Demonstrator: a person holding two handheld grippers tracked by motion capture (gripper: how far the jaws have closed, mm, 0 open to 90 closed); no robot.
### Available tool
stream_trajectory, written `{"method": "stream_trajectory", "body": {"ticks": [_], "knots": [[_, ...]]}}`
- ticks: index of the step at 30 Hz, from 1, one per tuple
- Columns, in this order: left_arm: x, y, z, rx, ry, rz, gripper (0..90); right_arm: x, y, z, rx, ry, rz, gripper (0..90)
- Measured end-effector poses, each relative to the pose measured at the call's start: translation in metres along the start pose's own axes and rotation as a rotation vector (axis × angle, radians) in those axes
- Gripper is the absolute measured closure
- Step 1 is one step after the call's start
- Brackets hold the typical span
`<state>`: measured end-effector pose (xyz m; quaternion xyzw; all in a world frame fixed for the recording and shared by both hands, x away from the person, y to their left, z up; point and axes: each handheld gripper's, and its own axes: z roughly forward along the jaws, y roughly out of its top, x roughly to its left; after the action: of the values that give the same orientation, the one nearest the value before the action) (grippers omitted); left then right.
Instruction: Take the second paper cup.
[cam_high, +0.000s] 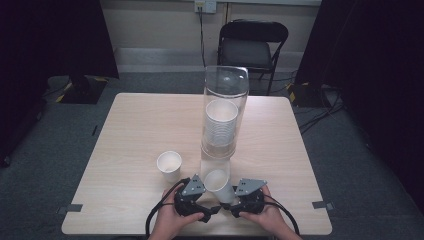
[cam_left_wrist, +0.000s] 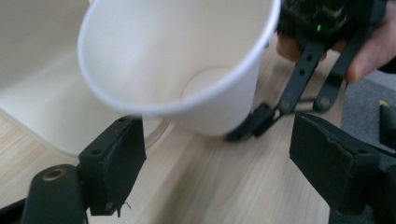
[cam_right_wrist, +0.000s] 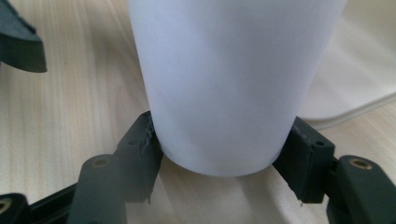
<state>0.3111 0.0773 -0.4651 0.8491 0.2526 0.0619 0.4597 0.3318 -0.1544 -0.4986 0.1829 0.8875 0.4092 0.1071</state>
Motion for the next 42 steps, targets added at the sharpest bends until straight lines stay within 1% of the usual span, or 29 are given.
{"method": "stream_trajectory", "body": {"ticks": [1, 2, 3, 4, 5, 6, 8, 11, 13, 14, 15, 16, 17, 18, 20, 21, 22, 25, 26, 27, 28, 29, 30, 33, 35, 36, 40, 41, 42], "knots": [[0.000, 0.001, 0.001, -0.007, -0.002, 0.004, 18.1, 0.001, 0.001, 0.001, 0.007, 0.005, -0.003, 37.0], [0.000, 0.001, 0.002, -0.009, -0.007, -0.001, 18.1, 0.001, 0.001, 0.002, 0.008, 0.012, -0.004, 36.9], [-0.001, 0.002, 0.002, -0.008, -0.003, 0.001, 18.1, 0.001, 0.002, 0.002, 0.013, 0.025, 0.006, 36.8], [-0.001, 0.002, 0.003, -0.011, -0.007, 0.006, 18.1, 0.001, 0.002, 0.003, 0.013, 0.026, 0.006, 36.6], [-0.002, 0.003, 0.002, -0.011, -0.005, 0.006, 18.1, 0.001, 0.002, 0.003, 0.014, 0.024, 0.010, 36.0], [-0.002, 0.003, 0.002, -0.009, -0.005, 0.008, 18.2, 0.001, 0.003, 0.004, 0.018, 0.026, 0.019, 33.6], [-0.003, 0.003, 0.001, -0.016, -0.013, 0.014, 18.7, 0.002, 0.003, 0.004, 0.020, 0.016, 0.017, 29.3], [-0.004, 0.004, 0.000, -0.004, -0.006, 0.021, 19.0, 0.003, 0.003, 0.004, 0.020, 0.012, 0.019, 28.7], [-0.003, 0.003, 0.000, -0.013, -0.007, 0.018, 18.9, 0.003, 0.003, 0.004, 0.024, 0.010, 0.024, 26.1], [-0.002, 0.003, -0.002, 0.000, 0.006, 0.024, 19.0, 0.002, 0.002, 0.004, 0.028, 0.012, 0.026, 25.2], [-0.002, 0.002, -0.003, 0.003, 0.000, 0.021, 18.9, 0.002, 0.002, 0.003, 0.030, 0.014, 0.032, 25.0], [-0.001, 0.001, -0.004, 0.009, 0.006, 0.022, 18.9, 0.002, 0.001, 0.002, 0.034, 0.017, 0.035, 24.6], [0.000, 0.000, -0.003, -0.008, -0.003, 0.019, 19.0, 0.001, 0.000, 0.001, 0.036, 0.023, 0.038, 24.1], [0.000, -0.001, -0.005, 0.010, 0.000, 0.016, 18.9, 0.000, -0.001, -0.001, 0.037, 0.025, 0.044, 23.6], [0.001, -0.003, -0.005, 0.013, -0.006, 0.011, 19.0, -0.003, -0.003, -0.004, 0.036, 0.038, 0.061, 22.2], [0.002, -0.004, -0.007, 0.027, 0.000, 0.012, 18.9, -0.004, -0.004, -0.006, 0.037, 0.029, 0.065, 20.8], [0.002, -0.005, -0.007, 0.019, -0.005, 0.008, 18.9, -0.005, -0.005, -0.008, 0.034, 0.022, 0.075, 20.2], [0.003, -0.007, -0.010, 0.035, 0.000, 0.010, 18.9, -0.009, -0.007, -0.012, 0.026, 0.027, 0.085, 20.1], [0.004, -0.008, -0.010, 0.028, -0.001, 0.008, 18.9, -0.010, -0.007, -0.013, 0.029, 0.028, 0.084, 20.0], [0.004, -0.009, -0.012, 0.040, 0.002, 0.000, 19.0, -0.011, -0.008, -0.015, 0.035, 0.033, 0.083, 19.3], [0.006, -0.010, -0.012, 0.039, 0.001, 0.006, 18.9, -0.012, -0.008, -0.015, 0.043, 0.033, 0.078, 18.0], [0.006, -0.011, -0.013, 0.040, 0.003, -0.002, 19.0, -0.013, -0.008, -0.016, 0.046, 0.028, 0.077, 17.5], [0.006, -0.012, -0.013, 0.044, 0.003, -0.007, 19.0, -0.014, -0.008, -0.016, 0.049, 0.032, 0.080, 17.1], [0.009, -0.015, -0.017, 0.067, 0.008, 0.002, 19.1, -0.016, -0.009, -0.019, 0.054, 0.030, 0.091, 16.8], [0.010, -0.018, -0.018, 0.065, 0.007, 0.000, 19.1, -0.018, -0.010, -0.022, 0.049, 0.030, 0.086, 16.7], [0.011, -0.019, -0.020, 0.077, 0.008, -0.001, 19.3, -0.019, -0.011, -0.024, 0.047, 0.033, 0.093, 16.5], [0.017, -0.024, -0.023, 0.084, 0.018, -0.018, 19.4, -0.025, -0.018, -0.034, 0.043, 0.022, 0.112, 16.2], [0.018, -0.025, -0.024, 0.095, 0.022, -0.016, 19.4, -0.028, -0.020, -0.037, 0.041, 0.012, 0.116, 16.2], [0.020, -0.026, -0.025, 0.095, 0.025, -0.015, 19.4, -0.029, -0.021, -0.039, 0.039, 0.009, 0.124, 16.2]]}}
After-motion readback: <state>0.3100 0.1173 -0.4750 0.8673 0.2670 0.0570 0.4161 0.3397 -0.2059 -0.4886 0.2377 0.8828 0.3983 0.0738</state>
